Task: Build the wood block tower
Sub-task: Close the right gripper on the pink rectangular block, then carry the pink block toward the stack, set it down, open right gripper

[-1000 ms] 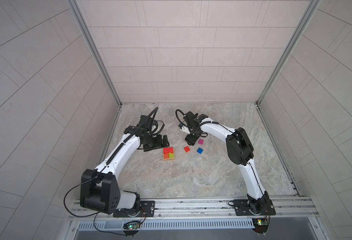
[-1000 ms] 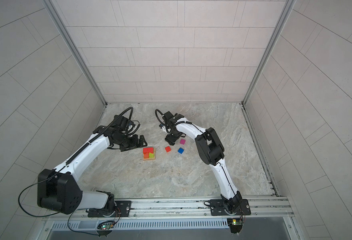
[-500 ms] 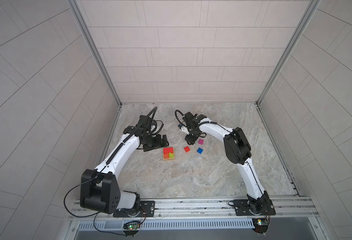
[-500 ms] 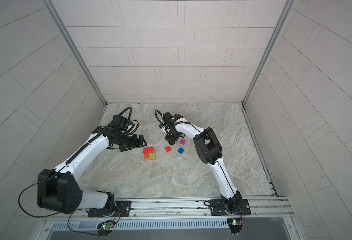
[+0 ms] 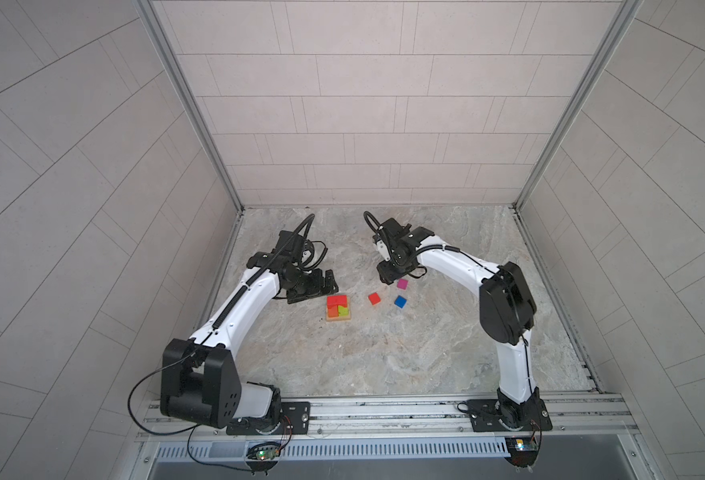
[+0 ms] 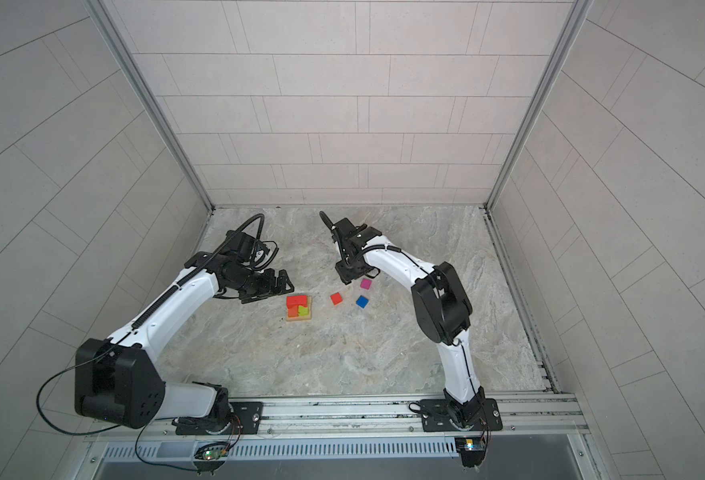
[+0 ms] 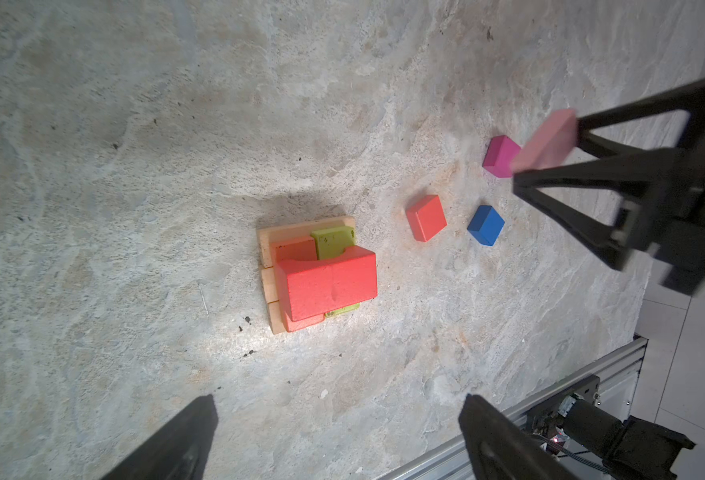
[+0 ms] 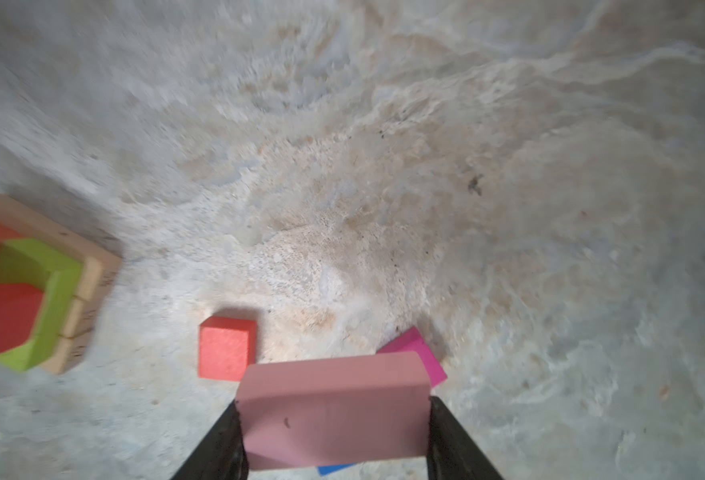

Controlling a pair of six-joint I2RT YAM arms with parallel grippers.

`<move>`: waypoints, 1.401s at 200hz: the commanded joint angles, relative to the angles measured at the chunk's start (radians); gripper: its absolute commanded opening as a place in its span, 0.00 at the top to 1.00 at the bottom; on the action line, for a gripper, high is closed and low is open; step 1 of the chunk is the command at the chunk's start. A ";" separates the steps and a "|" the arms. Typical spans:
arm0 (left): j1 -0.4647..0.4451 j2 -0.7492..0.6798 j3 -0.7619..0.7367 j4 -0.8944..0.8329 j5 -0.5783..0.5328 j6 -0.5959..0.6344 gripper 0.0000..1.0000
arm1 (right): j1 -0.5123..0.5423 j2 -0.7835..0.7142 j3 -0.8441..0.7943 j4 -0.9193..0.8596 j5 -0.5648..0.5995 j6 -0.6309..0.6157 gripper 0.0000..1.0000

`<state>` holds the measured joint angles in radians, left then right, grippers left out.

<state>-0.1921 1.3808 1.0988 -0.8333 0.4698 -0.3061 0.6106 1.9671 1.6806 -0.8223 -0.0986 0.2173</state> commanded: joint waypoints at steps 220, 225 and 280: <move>-0.033 -0.047 -0.008 0.010 -0.051 -0.045 0.02 | 0.204 -0.234 -0.639 0.432 0.090 0.686 0.45; -0.038 -0.048 -0.008 0.010 -0.053 -0.048 0.02 | 0.203 -0.240 -0.648 0.446 0.088 0.689 0.44; -0.145 -0.045 0.021 0.011 -0.120 -0.104 0.02 | 0.197 -0.275 -0.680 0.494 0.058 0.695 0.27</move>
<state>-0.2893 1.3499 1.0946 -0.8188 0.3996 -0.3748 0.8108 1.7401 1.0214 -0.3523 -0.0341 0.8864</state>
